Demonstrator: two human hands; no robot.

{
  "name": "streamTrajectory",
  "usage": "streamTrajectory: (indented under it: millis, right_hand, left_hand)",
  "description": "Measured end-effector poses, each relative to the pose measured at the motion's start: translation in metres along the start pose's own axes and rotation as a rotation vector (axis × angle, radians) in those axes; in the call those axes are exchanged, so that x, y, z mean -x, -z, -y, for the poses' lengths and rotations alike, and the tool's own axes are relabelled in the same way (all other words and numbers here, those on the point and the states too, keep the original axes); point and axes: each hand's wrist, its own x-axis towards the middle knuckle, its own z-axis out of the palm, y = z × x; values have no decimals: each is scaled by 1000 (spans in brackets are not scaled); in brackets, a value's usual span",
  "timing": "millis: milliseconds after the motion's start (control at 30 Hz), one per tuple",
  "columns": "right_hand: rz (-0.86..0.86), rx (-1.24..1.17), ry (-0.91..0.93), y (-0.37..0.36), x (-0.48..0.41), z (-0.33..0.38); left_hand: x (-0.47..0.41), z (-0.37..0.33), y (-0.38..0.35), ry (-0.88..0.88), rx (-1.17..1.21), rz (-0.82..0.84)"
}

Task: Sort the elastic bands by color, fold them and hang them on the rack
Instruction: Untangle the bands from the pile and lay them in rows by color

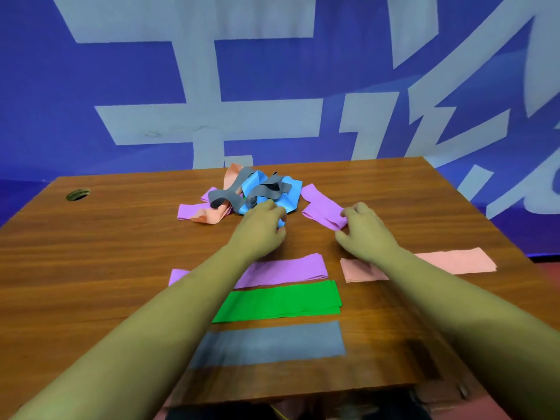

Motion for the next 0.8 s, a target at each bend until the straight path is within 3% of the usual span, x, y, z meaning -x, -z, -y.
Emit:
streamTrajectory:
  millis: [233,333,433,633,800]
  right_hand:
    - [135,109,112,-23,-52,-25]
    - [47,234,222,-35,-57,-34]
    - [-30,189,219,-37,-58,-36]
    - [-201,-299,-1,7,-53,-17]
    - [-193,-565,-109,61,-21,2]
  left_hand:
    - [-89,-13,-63,-84,-97,132]
    - [-105,-10,-81,-106,-144,108]
    - [-112,-4,-87,-165,-93,56]
    - [-98,-14,-51,76,456,-97]
    - [-64,-48,37,20,874,-285]
